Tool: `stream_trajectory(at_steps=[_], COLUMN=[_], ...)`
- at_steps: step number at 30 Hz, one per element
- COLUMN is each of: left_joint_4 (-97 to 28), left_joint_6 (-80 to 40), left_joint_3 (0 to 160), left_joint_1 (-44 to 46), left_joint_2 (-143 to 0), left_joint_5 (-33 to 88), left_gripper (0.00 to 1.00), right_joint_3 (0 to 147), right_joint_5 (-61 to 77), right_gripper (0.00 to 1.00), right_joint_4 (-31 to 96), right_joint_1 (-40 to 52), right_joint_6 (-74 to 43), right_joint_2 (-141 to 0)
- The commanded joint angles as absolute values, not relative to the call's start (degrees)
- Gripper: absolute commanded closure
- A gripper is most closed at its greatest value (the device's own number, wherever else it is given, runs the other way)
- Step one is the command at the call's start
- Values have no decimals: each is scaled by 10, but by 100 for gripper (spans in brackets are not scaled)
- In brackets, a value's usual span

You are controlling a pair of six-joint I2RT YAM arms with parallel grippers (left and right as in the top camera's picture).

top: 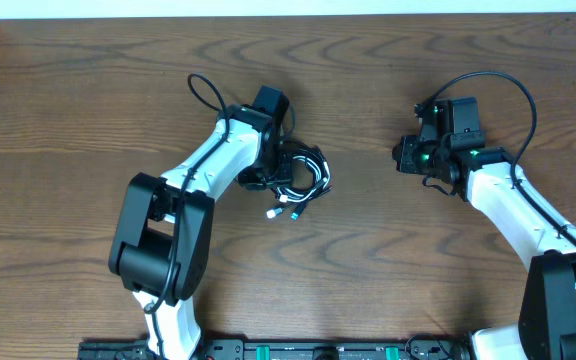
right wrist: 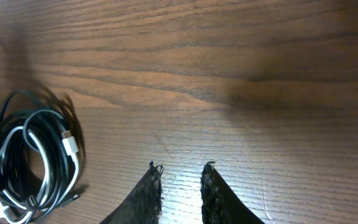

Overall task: Untangle cables
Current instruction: 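Lower the bundle to the table with the left gripper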

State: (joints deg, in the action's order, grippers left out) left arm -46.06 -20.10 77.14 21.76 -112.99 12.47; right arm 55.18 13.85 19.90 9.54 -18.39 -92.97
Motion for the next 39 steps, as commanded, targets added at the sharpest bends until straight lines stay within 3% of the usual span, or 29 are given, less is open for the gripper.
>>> stream_trajectory(at_steps=[1,3,7,12,23,31,39], left_joint_4=[-458,-450,-436,-396,-354,-421,-479], left_joint_6=[-204,-199,-170,-72,-22,-102,-294], left_joint_3=[771,771,771,771,790,812,803], left_joint_1=[217,217,217,217,216,216,217], left_joint_2=[-1145,-1150,-1152,-1152,-1150,-1089,-1071], left_joint_5=[67,43,13,6,6,8,10], left_gripper=[69,71,71,71,64,60,59], right_joint_3=[554,554,554,554,554,554,554], right_joint_5=[143,164,219,257,256,251,243], right_gripper=[79,72,66,76,72,71,69], right_joint_4=[199,194,189,189,175,173,174], right_joint_1=[96,98,99,107,139,140,140], right_joint_6=[-176,-176,-176,-187,-188,-188,-188], right_joint_2=[-929,-929,-929,-929,-929,-929,-929])
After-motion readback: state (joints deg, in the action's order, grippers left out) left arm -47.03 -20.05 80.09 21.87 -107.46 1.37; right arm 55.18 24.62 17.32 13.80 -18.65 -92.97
